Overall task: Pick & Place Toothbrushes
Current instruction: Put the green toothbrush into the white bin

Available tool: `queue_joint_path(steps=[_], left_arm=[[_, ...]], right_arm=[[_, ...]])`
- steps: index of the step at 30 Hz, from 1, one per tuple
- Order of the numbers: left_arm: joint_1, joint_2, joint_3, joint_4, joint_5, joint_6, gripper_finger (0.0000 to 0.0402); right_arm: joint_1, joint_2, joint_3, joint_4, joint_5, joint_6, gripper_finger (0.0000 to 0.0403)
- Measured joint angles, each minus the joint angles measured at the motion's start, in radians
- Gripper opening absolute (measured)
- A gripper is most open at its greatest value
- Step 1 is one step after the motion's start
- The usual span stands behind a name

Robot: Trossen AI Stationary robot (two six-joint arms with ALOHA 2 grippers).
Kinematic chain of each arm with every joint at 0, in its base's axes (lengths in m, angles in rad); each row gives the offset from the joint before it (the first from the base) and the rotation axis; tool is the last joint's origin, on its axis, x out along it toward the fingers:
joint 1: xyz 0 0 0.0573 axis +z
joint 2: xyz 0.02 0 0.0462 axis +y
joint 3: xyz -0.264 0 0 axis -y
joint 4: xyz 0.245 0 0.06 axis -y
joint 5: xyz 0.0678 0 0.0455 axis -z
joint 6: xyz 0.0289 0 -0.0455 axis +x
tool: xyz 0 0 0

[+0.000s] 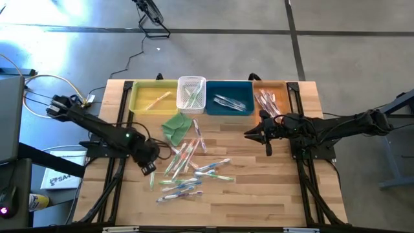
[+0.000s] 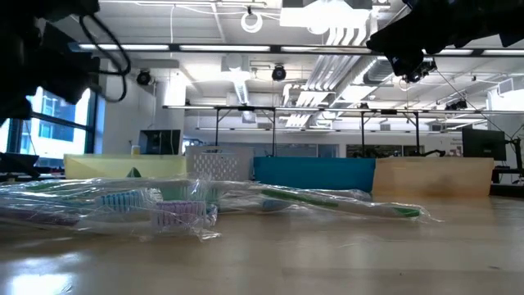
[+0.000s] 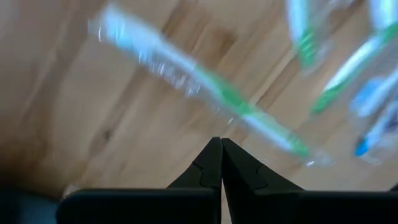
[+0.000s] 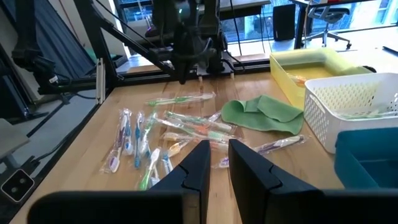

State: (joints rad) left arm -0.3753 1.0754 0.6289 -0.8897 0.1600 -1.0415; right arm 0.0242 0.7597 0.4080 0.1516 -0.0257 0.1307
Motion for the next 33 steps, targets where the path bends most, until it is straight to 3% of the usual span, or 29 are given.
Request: queue_joint_path(steps=[8,12,20,27,33], left_arm=[[-0.079,0.157,0.000,0.063,0.056,-0.106,0.0000],[-0.083,0.209,0.000,0.172,0.058,-0.112,0.0000],[-0.083,0.285,-0.001,0.210,0.043,-0.110,0.0000],[-0.067,0.297,-0.001,0.293,-0.021,-0.076,0.0000],[-0.023,0.297,-0.001,0.370,-0.136,0.081,0.0000]], right_arm=[[0.000,0.000,0.000,-0.012,0.000,0.000,0.0050],[0.000,0.000,0.000,-0.020,0.000,0.000,0.0050],[0.000,0.000,0.000,-0.023,0.000,0.000,0.0050],[0.000,0.000,0.000,-0.024,0.001,-0.001,0.0050],[0.000,0.000,0.000,-0.027,0.050,-0.003,0.0050]])
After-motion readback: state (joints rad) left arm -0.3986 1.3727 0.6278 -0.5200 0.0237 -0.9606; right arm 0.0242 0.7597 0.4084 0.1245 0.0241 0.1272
